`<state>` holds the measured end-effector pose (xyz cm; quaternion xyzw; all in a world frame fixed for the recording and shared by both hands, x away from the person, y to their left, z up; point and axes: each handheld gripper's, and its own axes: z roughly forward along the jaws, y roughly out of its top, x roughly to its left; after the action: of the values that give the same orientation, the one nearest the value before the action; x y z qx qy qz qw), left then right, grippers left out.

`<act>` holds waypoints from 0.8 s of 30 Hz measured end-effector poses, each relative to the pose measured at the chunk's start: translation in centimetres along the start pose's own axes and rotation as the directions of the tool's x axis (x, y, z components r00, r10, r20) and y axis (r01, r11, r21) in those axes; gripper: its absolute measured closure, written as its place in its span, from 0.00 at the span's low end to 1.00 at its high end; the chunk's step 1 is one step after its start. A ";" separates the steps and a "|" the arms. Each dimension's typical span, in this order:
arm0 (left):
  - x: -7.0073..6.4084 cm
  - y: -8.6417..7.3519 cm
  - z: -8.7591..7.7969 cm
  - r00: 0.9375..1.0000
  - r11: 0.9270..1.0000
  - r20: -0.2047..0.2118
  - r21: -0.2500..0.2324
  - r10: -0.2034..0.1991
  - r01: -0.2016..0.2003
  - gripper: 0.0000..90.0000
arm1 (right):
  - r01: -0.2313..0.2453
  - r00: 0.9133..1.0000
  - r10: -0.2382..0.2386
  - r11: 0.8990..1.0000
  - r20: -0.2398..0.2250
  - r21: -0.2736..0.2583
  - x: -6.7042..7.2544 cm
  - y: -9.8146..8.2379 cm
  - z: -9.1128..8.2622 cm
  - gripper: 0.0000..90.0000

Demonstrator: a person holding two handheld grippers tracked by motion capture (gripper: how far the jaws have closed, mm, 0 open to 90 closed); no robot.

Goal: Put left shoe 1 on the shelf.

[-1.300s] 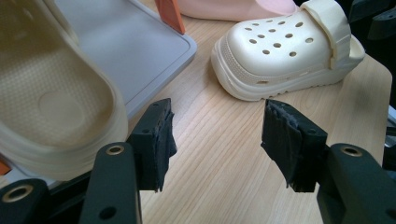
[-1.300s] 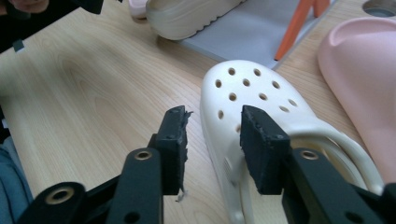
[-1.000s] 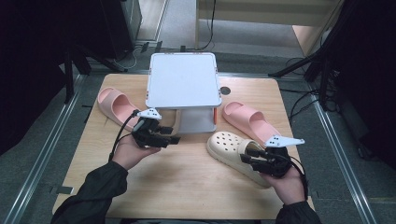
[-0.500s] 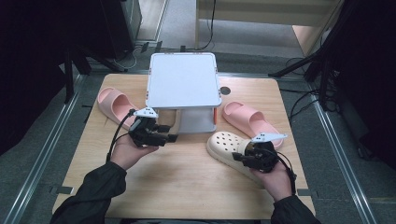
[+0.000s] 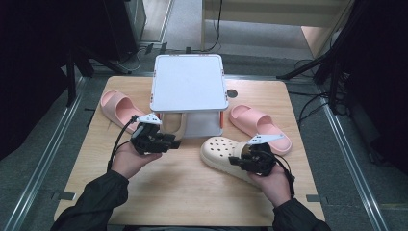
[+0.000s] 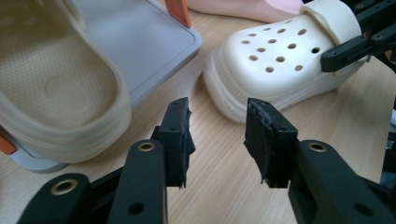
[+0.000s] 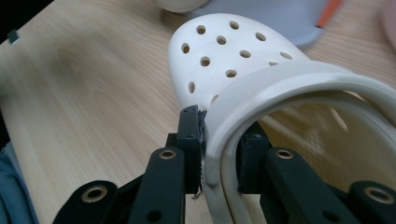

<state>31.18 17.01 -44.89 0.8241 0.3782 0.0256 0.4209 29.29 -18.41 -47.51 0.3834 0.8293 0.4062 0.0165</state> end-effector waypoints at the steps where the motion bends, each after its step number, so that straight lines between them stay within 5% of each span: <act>1: -0.1 -0.1 0.0 1.000 1.000 -0.001 0.002 0.004 -0.004 0.68 | 0.012 1.000 -0.012 1.000 -0.005 -0.001 0.4 0.2 0.3 0.85; 10: -0.8 -1.1 -0.8 1.000 1.000 -0.006 0.003 0.018 -0.018 0.80 | 0.085 0.993 -0.084 0.996 -0.085 0.011 3.2 1.8 3.3 0.85; 24: -1.1 -2.3 -0.7 1.000 1.000 -0.010 0.012 -0.024 0.024 0.82 | 0.136 0.985 -0.131 0.990 -0.113 0.034 3.7 2.7 5.8 0.82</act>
<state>28.72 17.65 -45.79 0.8220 0.3902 0.0223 0.4143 30.31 -11.10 -48.50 0.3043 0.8610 0.4073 -0.0103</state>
